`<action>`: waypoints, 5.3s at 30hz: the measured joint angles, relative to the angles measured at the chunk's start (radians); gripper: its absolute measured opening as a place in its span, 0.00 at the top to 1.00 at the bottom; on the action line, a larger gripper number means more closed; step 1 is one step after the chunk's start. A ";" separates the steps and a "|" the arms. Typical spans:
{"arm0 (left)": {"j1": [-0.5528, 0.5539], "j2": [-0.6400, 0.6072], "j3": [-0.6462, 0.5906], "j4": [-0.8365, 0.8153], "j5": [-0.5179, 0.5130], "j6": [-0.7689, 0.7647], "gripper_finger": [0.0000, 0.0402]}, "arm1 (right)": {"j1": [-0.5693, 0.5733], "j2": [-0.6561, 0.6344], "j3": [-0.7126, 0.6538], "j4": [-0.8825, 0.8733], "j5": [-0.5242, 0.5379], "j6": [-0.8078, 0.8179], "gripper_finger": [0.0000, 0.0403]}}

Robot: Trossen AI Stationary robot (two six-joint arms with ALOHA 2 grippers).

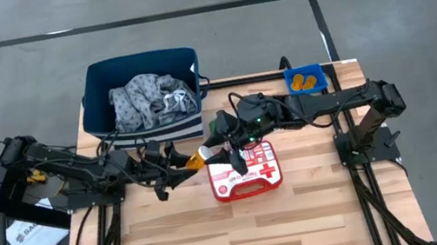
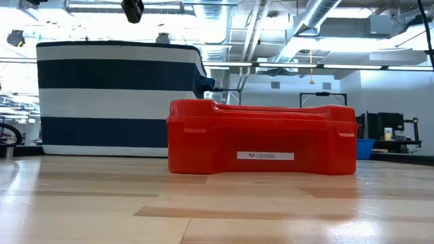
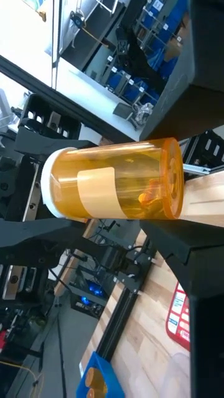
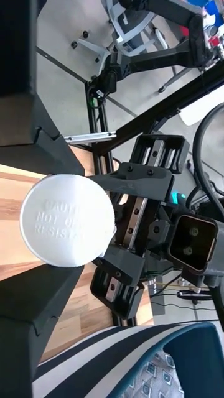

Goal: Pick & place medical supplies in basket/bin
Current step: Put the orange pill bottle into the blue bin, then return to Home Position

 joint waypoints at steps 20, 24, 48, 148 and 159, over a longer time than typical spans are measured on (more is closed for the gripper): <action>0.000 0.002 -0.003 -0.020 0.039 -0.026 0.54 | 0.024 0.000 0.009 -0.048 0.001 0.015 0.47; 0.008 0.002 -0.006 0.009 0.047 -0.006 0.54 | 0.027 -0.002 0.011 -0.047 0.002 0.023 0.47; -0.045 -0.137 -0.007 -0.468 0.153 -0.051 0.41 | -0.045 -0.079 0.014 -0.375 0.016 0.014 0.47; -0.001 -0.170 -0.006 -0.490 -0.015 -0.048 0.42 | -1.047 0.161 -0.286 -0.813 0.599 0.447 0.36; -0.001 -0.170 -0.006 -0.491 -0.010 -0.032 0.42 | -1.029 0.106 -0.286 -0.776 0.603 0.366 0.34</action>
